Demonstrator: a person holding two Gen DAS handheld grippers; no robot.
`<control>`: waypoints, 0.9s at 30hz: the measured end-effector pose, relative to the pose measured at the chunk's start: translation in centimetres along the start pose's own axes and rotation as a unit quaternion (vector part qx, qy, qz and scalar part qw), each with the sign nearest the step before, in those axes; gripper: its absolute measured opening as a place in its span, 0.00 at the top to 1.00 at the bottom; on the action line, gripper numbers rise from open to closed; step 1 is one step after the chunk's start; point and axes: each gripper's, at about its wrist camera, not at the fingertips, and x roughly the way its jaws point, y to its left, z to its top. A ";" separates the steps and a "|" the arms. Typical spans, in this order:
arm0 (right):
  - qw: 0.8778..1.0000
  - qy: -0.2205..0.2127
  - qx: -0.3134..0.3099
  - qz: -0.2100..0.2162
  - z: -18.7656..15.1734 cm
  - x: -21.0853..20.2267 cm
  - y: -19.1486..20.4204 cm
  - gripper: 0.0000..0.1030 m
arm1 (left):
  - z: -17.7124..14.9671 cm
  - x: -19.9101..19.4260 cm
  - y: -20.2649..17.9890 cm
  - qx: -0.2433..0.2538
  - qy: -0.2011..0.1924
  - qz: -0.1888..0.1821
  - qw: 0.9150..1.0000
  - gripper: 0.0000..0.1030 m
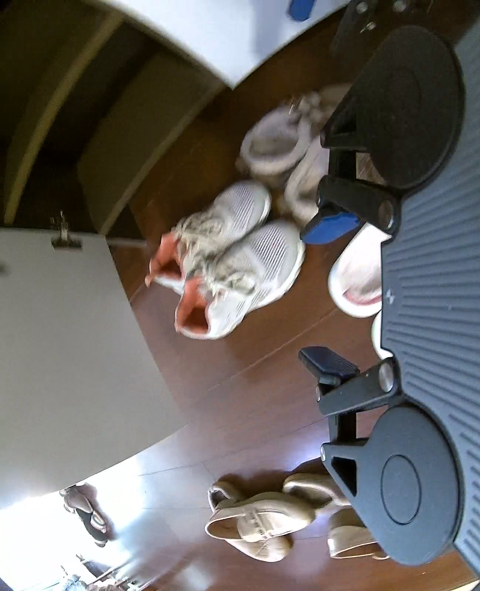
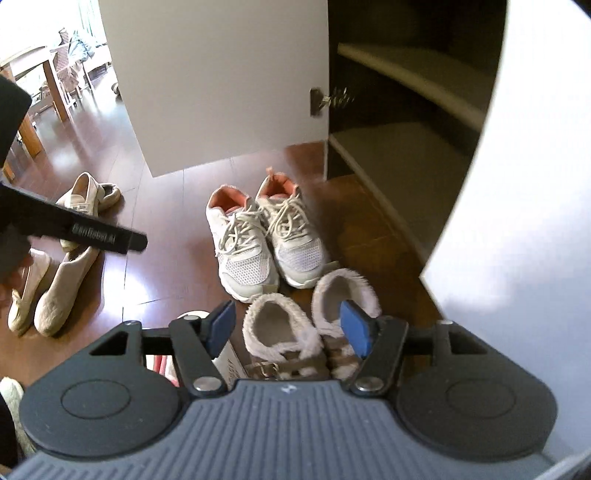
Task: Organize scattered shoes
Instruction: 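Lift both grippers away from the lined-up shoes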
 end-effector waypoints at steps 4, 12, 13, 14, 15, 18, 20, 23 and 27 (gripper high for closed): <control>1.000 -0.012 -0.015 -0.010 -0.4 -3.4 -0.3 0.35 | -1.9 -4.0 -2.1 0.001 -0.015 -0.020 1.000 0.37; 0.998 -0.028 -0.038 -0.035 -0.8 -8.4 -1.1 0.33 | -3.7 -8.9 -3.7 -0.002 -0.038 -0.037 0.999 0.37; 0.998 -0.030 -0.042 -0.038 -0.7 -8.8 -1.2 0.33 | -3.8 -9.1 -3.8 -0.002 -0.039 -0.036 0.999 0.37; 0.998 -0.031 -0.043 -0.039 -0.6 -9.0 -1.2 0.33 | -3.9 -9.4 -3.8 -0.003 -0.040 -0.035 0.999 0.37; 0.998 -0.034 -0.046 -0.040 -0.3 -9.3 -1.3 0.33 | -4.0 -9.7 -3.7 -0.004 -0.041 -0.035 0.999 0.37; 0.997 -0.041 -0.054 -0.037 0.6 -10.0 -0.9 0.30 | -4.3 -10.2 -3.0 -0.012 -0.036 -0.043 0.998 0.37; 0.997 -0.043 -0.062 -0.032 1.5 -10.1 -0.3 0.28 | -4.7 -10.8 -1.3 -0.013 -0.028 -0.046 0.998 0.37; 0.994 -0.053 -0.099 -0.011 4.2 -10.2 2.1 0.22 | -5.8 -12.2 2.4 -0.005 -0.019 -0.037 0.999 0.29; 0.985 -0.077 -0.150 0.043 7.6 -10.2 7.1 0.13 | -8.8 -15.3 10.5 0.016 -0.017 0.047 0.999 0.22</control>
